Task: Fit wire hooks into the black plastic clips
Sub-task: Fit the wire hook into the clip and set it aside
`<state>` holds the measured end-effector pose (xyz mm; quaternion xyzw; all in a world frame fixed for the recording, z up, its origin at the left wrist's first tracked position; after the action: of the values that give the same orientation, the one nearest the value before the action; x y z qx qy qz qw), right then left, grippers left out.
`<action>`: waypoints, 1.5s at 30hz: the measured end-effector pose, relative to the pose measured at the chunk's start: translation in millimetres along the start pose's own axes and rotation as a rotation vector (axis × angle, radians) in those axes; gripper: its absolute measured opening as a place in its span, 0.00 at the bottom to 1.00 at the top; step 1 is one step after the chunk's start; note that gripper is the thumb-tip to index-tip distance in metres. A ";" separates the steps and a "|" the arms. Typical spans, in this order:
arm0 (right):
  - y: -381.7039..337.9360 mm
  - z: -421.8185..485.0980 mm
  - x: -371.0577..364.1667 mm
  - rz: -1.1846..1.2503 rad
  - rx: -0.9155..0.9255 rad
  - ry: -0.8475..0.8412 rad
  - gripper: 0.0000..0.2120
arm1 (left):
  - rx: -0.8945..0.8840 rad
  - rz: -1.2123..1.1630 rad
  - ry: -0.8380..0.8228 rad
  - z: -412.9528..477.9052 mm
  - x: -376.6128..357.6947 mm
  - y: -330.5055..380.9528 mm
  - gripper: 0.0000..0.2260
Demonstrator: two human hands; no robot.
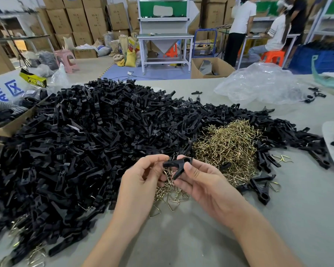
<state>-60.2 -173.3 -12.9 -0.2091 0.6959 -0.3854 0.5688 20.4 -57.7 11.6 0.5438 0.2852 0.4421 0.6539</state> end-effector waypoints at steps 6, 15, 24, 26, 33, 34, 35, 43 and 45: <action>-5.8 1.1 6.7 0.003 0.006 -0.013 0.12 | -0.106 0.187 -0.012 1.8 0.4 3.1 0.15; -14.7 -1.1 3.5 -0.280 0.172 0.005 0.16 | 0.212 -0.499 0.110 11.8 19.5 -10.3 0.07; -14.9 -1.1 -2.6 -0.057 0.155 -0.039 0.21 | 0.355 -0.638 -0.273 -10.4 -27.0 -0.5 0.06; -13.7 -0.5 -3.0 -0.065 0.151 -0.038 0.21 | 0.365 -0.625 -0.256 -10.0 -25.9 -1.8 0.09; -11.4 1.4 0.4 -0.111 0.155 -0.033 0.22 | 0.385 -0.677 -0.250 -8.7 -26.3 -5.0 0.13; -11.0 1.6 0.3 -0.113 0.158 -0.037 0.22 | 0.396 -0.695 -0.247 -9.3 -27.3 -6.2 0.14; -10.6 1.9 -0.1 -0.115 0.162 -0.041 0.22 | 0.407 -0.710 -0.244 -10.4 -28.4 -7.3 0.14; -6.8 4.0 5.5 -0.085 0.165 -0.019 0.17 | 0.143 -0.368 -0.185 -13.2 -30.1 0.2 0.10; -6.3 3.6 3.8 -0.052 0.152 -0.029 0.17 | 0.078 -0.275 -0.170 -15.0 -29.9 3.1 0.12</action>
<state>-58.7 -181.1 -10.6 -0.1891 0.6504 -0.4487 0.5829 -6.6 -77.3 7.6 0.5600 0.3174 0.2894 0.7085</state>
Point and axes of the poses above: each hand's wrist, its own z-axis towards the middle knuckle, its own x-axis out of the back of the hand, y = z × x, the point moved 9 cm from there along z, towards the middle knuckle, and after that the axes turned 4 degrees about y, right-handed, at the moved point
